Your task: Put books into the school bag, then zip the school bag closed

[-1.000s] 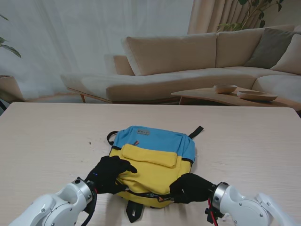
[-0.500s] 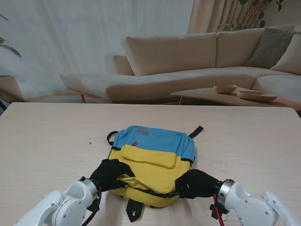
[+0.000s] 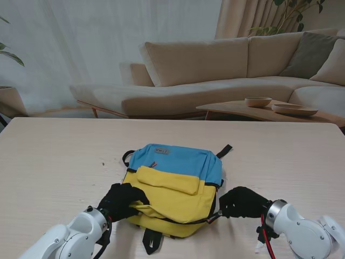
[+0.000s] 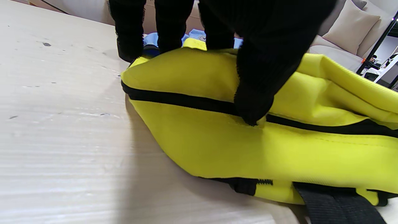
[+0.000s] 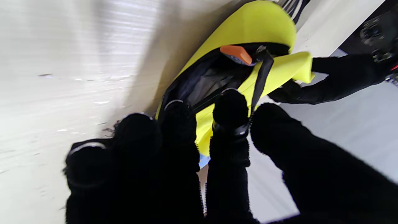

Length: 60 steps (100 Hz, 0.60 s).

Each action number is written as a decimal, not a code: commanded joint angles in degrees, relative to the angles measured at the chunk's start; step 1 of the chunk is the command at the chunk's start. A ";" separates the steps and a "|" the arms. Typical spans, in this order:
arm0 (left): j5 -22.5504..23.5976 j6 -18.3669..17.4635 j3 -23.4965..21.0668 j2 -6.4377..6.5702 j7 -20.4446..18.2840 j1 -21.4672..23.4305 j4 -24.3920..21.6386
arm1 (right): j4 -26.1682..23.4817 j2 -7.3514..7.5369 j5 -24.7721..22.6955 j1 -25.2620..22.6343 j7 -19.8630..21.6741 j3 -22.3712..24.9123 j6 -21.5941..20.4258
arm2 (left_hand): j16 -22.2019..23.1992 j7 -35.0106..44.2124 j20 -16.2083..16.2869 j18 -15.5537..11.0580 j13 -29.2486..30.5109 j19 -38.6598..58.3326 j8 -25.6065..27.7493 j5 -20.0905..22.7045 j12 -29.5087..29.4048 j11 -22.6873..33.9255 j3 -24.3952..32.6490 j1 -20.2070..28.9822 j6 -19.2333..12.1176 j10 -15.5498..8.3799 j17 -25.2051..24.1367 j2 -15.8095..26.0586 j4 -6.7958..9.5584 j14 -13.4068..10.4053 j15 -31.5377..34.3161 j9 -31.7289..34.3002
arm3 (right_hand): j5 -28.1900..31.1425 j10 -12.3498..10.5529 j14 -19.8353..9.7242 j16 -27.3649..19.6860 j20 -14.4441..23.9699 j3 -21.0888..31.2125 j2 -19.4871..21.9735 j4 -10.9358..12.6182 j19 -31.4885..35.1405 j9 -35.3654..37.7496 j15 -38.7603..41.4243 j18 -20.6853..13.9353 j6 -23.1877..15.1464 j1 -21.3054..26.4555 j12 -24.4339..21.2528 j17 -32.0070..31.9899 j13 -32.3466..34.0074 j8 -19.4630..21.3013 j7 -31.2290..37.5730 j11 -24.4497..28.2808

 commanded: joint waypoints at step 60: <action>2.50 -1.22 -2.02 0.48 -3.00 2.56 -0.55 | 8.77 -1.54 -4.18 12.46 -5.50 -4.61 10.36 | -0.15 15.88 -1.03 -0.41 0.55 1.57 13.31 8.76 2.64 4.38 1.50 4.96 1.09 5.11 -0.72 3.56 0.88 0.81 0.53 3.79 | 5.92 -4.05 -1.80 0.70 -1.33 -1.56 2.67 3.26 7.49 3.42 6.29 -1.15 -0.02 -5.35 7.47 3.25 4.14 12.08 8.18 6.19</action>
